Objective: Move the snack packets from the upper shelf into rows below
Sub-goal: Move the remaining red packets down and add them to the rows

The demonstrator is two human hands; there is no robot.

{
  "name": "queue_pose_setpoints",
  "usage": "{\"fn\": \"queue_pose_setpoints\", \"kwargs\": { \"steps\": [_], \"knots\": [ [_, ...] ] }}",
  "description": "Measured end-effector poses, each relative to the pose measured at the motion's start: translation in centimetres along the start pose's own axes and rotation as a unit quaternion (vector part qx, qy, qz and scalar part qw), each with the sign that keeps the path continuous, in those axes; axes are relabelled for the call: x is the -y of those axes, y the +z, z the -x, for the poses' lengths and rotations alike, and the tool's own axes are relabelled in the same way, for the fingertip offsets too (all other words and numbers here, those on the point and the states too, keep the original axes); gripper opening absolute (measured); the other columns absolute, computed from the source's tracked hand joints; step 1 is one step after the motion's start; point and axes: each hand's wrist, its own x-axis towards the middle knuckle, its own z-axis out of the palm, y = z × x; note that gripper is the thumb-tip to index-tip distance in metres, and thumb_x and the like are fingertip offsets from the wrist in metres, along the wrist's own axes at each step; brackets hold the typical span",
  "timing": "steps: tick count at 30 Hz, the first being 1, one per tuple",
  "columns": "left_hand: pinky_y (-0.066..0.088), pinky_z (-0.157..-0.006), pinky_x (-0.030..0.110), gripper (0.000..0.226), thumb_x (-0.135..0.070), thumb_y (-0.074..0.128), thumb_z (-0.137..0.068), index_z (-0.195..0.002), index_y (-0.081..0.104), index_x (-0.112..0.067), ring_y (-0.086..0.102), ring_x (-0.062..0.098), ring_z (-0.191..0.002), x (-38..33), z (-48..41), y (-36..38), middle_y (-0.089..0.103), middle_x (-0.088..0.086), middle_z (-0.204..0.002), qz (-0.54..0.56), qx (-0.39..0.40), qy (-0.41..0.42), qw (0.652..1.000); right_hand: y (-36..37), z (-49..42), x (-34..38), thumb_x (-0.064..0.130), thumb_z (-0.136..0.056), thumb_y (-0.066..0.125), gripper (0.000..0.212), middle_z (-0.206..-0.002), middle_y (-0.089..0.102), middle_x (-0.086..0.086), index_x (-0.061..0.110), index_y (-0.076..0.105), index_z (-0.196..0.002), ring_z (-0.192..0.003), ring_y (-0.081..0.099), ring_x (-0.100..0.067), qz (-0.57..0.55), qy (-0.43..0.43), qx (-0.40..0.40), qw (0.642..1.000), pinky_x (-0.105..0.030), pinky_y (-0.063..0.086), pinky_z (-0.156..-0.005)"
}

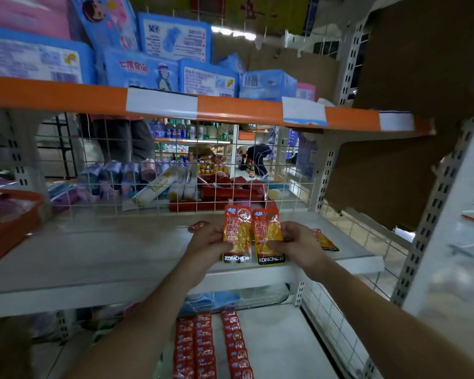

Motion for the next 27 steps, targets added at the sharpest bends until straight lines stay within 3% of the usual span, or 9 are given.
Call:
{"fn": "queue_pose_setpoints", "kwargs": {
  "steps": [3, 7, 10, 13, 16, 18, 21, 27],
  "knots": [
    [0.057, -0.07, 0.029, 0.031, 0.01, 0.066, -0.084, -0.108, 0.063, -0.009, 0.072, 0.023, -0.097, -0.1, 1.6, 0.1, 0.072, 0.012, -0.109, 0.021, 0.021, -0.019, 0.999, -0.6, 1.7, 0.2, -0.004, -0.078, 0.077, 0.027, -0.095, 0.076, -0.015, 0.01, 0.069, -0.099, -0.093, 0.072, -0.034, 0.007, -0.008, 0.004, 1.0, -0.046, 0.058, -0.085],
    [0.057, -0.068, 0.027, 0.036, 0.008, 0.068, -0.085, -0.115, 0.063, -0.01, 0.073, 0.02, -0.092, 0.0, 4.2, 0.6, 0.072, 0.01, -0.108, 0.016, 0.037, -0.034, 0.999, -1.0, 4.4, 0.4, 0.002, -0.07, 0.081, 0.04, -0.098, 0.065, -0.038, -0.012, 0.061, -0.102, -0.091, 0.065, -0.052, 0.013, 0.007, 0.037, 0.999, -0.061, 0.055, -0.082],
    [0.057, -0.067, 0.025, 0.037, 0.009, 0.07, -0.083, -0.115, 0.064, -0.01, 0.073, 0.021, -0.092, 0.4, 6.2, 1.0, 0.073, 0.009, -0.105, 0.02, 0.044, -0.043, 0.998, -1.2, 6.6, 0.1, 0.0, -0.072, 0.078, 0.039, -0.095, 0.065, -0.038, -0.016, 0.058, -0.101, -0.085, 0.067, -0.046, 0.018, 0.017, 0.063, 0.998, -0.054, 0.056, -0.082],
    [0.057, -0.069, 0.025, 0.035, 0.008, 0.072, -0.082, -0.112, 0.064, -0.008, 0.073, 0.019, -0.092, 1.6, 7.8, 1.5, 0.074, 0.008, -0.104, -0.001, 0.043, -0.051, 0.998, -1.6, 8.5, -0.6, -0.005, -0.076, 0.076, 0.031, -0.086, 0.063, -0.034, -0.016, 0.058, -0.099, -0.075, 0.066, -0.034, 0.028, 0.027, 0.061, 0.997, -0.044, 0.057, -0.072],
    [0.06, -0.079, 0.038, 0.036, 0.008, 0.074, -0.08, -0.11, 0.064, -0.009, 0.073, 0.023, -0.095, 3.4, 9.2, 1.9, 0.074, 0.01, -0.107, -0.009, 0.04, -0.059, 0.997, -2.0, 10.3, -1.6, -0.011, -0.078, 0.074, 0.031, -0.093, 0.071, -0.023, -0.006, 0.062, -0.106, -0.077, 0.072, -0.026, 0.009, 0.074, 0.059, 0.995, -0.036, 0.061, -0.067],
    [0.059, -0.086, 0.043, 0.039, 0.005, 0.077, -0.078, -0.111, 0.063, -0.011, 0.072, 0.024, -0.098, 4.8, 10.1, 2.1, 0.074, 0.008, -0.107, -0.029, 0.042, -0.077, 0.996, -2.1, 11.3, -2.7, -0.01, -0.078, 0.075, 0.034, -0.098, 0.073, -0.019, 0.0, 0.064, -0.108, -0.084, 0.074, -0.028, 0.003, 0.095, 0.071, 0.993, -0.039, 0.062, -0.07],
    [0.058, -0.086, 0.04, 0.039, 0.002, 0.079, -0.077, -0.111, 0.064, -0.011, 0.072, 0.022, -0.098, 7.3, 11.4, 2.4, 0.075, 0.006, -0.106, -0.051, 0.06, -0.099, 0.992, -2.2, 12.3, -4.8, -0.007, -0.077, 0.076, 0.034, -0.103, 0.073, -0.017, 0.004, 0.064, -0.107, -0.091, 0.074, -0.03, 0.012, 0.12, 0.082, 0.989, -0.046, 0.061, -0.08],
    [0.057, -0.088, 0.037, 0.04, -0.006, 0.084, -0.074, -0.108, 0.066, -0.019, 0.07, 0.015, -0.099, 12.5, 11.8, 3.2, 0.075, -0.004, -0.103, -0.093, 0.064, -0.138, 0.984, -1.6, 13.1, -10.1, -0.002, -0.077, 0.077, 0.038, -0.107, 0.07, -0.017, 0.008, 0.063, -0.111, -0.092, 0.072, -0.03, 0.026, 0.17, 0.094, 0.981, -0.045, 0.062, -0.076]
  ]
}}
